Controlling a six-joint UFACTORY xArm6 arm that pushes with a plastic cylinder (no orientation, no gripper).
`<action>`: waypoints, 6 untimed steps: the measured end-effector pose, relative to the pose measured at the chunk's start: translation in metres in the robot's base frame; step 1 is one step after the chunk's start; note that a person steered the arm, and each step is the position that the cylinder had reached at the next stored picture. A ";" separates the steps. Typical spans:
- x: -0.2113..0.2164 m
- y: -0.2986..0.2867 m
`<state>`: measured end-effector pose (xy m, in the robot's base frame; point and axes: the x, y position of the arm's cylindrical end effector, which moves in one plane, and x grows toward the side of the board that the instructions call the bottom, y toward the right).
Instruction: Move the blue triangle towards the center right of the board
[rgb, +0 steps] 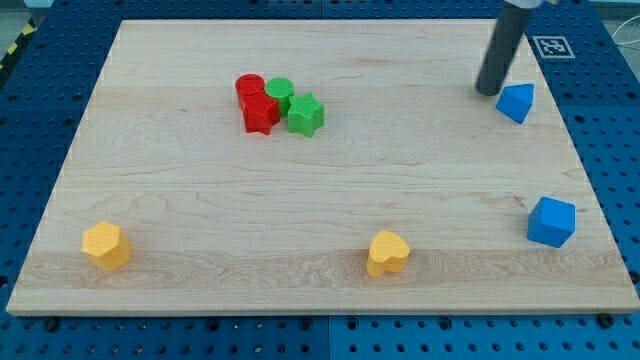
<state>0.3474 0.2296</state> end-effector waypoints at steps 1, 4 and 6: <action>0.024 0.030; 0.079 0.035; 0.070 0.071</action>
